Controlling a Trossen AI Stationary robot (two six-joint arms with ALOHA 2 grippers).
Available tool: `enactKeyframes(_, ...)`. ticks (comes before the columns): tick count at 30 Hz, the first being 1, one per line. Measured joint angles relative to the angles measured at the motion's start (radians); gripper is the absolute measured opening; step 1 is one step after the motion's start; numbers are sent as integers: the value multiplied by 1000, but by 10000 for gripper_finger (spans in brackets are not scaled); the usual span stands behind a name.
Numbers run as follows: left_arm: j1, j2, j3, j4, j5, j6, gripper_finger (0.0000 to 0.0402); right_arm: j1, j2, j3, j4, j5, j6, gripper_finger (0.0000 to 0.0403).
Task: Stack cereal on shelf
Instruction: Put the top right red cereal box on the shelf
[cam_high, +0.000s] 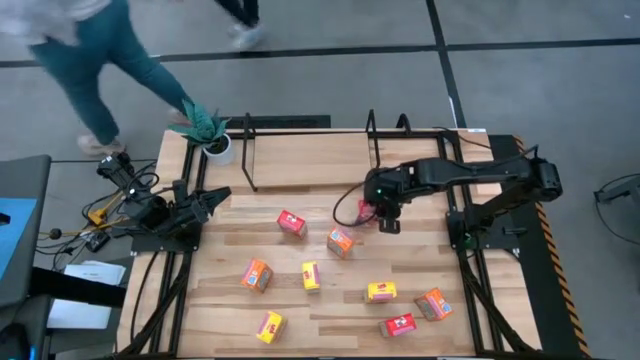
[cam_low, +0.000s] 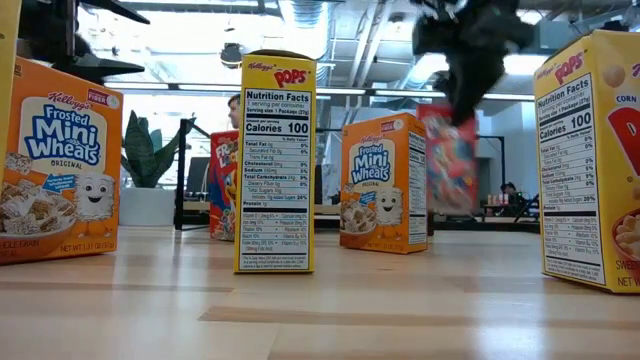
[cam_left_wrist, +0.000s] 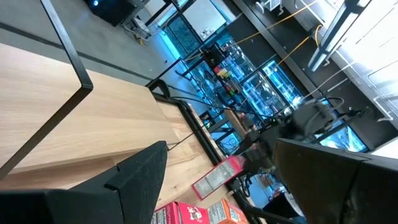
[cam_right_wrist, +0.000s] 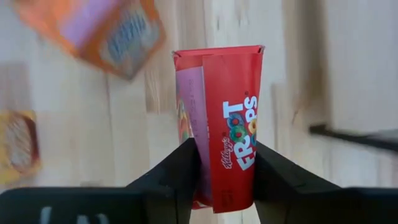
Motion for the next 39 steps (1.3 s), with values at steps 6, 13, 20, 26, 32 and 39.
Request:
enactKeyframes(6, 0, 0, 0, 0, 0, -1, 286, -24, 5, 172, 8, 32, -40, 154)
enactKeyframes(13, 0, 0, 0, 1, 0, -2, 286, -83, 118, 400, 22, 108, -172, 140)
enactKeyframes(20, 0, 0, 0, 1, 0, -2, 286, -152, 356, 683, 35, 107, -303, 152)
enactKeyframes(26, 0, 0, 0, 1, 0, 3, 286, -194, 577, 944, 30, 105, -384, 158)
enactKeyframes(32, 0, 0, 0, 1, 0, 4, 286, -218, 776, 1131, -1, 104, -416, 156)
enactKeyframes(39, 0, 0, 0, 0, 0, 0, 286, -219, 897, 1174, -63, 105, -453, 151)
